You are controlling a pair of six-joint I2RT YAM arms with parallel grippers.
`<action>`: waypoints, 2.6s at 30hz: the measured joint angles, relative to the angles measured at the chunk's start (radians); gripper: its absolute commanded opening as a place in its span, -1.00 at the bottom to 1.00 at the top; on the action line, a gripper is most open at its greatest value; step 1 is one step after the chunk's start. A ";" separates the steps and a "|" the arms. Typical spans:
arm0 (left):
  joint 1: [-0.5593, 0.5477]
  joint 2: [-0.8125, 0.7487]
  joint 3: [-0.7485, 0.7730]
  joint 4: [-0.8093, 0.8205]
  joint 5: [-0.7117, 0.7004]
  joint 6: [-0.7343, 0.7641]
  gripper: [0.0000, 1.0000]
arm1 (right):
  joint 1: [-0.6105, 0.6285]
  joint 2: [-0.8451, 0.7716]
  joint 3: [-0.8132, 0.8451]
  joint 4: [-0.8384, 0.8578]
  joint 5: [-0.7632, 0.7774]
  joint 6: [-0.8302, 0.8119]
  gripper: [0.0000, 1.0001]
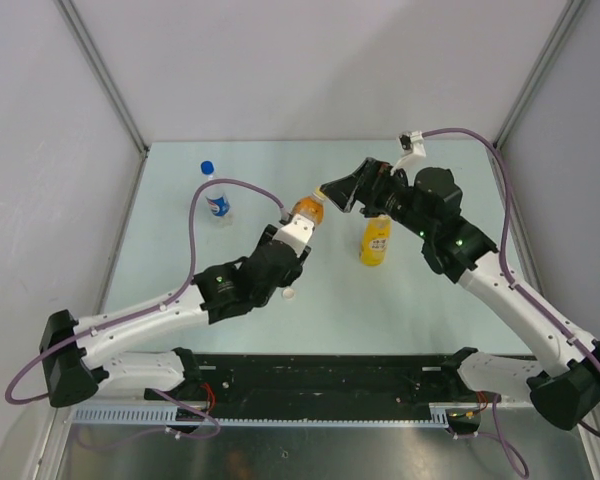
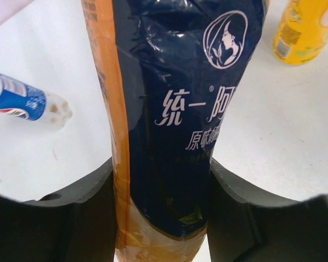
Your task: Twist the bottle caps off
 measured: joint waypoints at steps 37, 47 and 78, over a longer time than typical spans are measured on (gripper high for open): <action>-0.144 0.147 0.013 -0.018 -0.469 -0.005 -1.00 | 0.075 0.167 0.000 0.082 0.089 0.143 -0.08; -0.159 0.150 0.013 -0.019 -0.502 -0.019 -1.00 | 0.076 0.169 0.000 0.078 0.111 0.166 -0.86; -0.125 0.041 -0.017 0.104 -0.128 0.035 -1.00 | -0.003 -0.009 -0.222 0.300 0.002 0.174 -1.00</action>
